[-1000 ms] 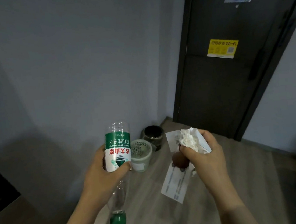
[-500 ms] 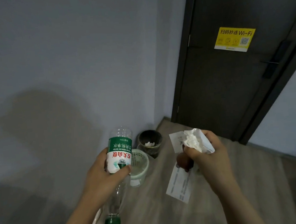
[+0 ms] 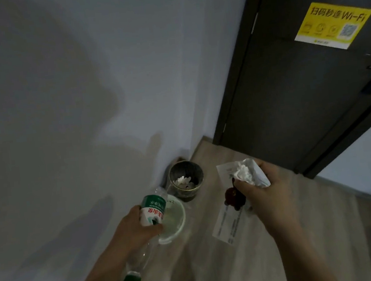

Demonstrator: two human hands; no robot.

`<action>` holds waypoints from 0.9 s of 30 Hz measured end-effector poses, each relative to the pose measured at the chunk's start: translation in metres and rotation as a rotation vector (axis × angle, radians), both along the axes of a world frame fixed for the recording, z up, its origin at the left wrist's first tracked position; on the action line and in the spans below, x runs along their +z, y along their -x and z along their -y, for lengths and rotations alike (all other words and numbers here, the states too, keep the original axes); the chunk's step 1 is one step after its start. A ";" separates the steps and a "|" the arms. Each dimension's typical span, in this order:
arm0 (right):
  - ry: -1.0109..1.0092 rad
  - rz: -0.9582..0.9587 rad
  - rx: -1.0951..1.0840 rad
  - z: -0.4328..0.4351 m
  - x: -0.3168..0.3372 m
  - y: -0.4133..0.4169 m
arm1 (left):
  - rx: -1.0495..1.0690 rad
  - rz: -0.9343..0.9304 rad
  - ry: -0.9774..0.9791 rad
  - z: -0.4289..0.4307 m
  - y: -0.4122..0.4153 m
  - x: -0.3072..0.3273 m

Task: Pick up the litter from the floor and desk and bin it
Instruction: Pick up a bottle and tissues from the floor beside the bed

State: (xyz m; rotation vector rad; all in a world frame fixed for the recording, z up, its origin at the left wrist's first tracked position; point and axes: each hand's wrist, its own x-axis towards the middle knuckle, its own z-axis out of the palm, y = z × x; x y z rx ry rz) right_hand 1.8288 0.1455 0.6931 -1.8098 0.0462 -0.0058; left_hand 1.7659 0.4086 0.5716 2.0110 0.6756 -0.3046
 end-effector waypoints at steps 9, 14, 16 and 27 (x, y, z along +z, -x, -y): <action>0.052 -0.138 0.122 -0.016 -0.061 -0.168 | 0.028 -0.237 -0.043 -0.011 -0.119 -0.073; 0.154 -0.211 0.232 -0.021 -0.101 -0.268 | 0.069 -0.373 -0.070 -0.004 -0.175 -0.106; 0.178 -0.253 0.273 -0.024 -0.118 -0.302 | 0.115 -0.405 -0.074 -0.002 -0.194 -0.119; 0.282 -0.397 0.390 -0.060 -0.227 -0.396 | 0.134 -0.549 -0.097 -0.021 -0.264 -0.201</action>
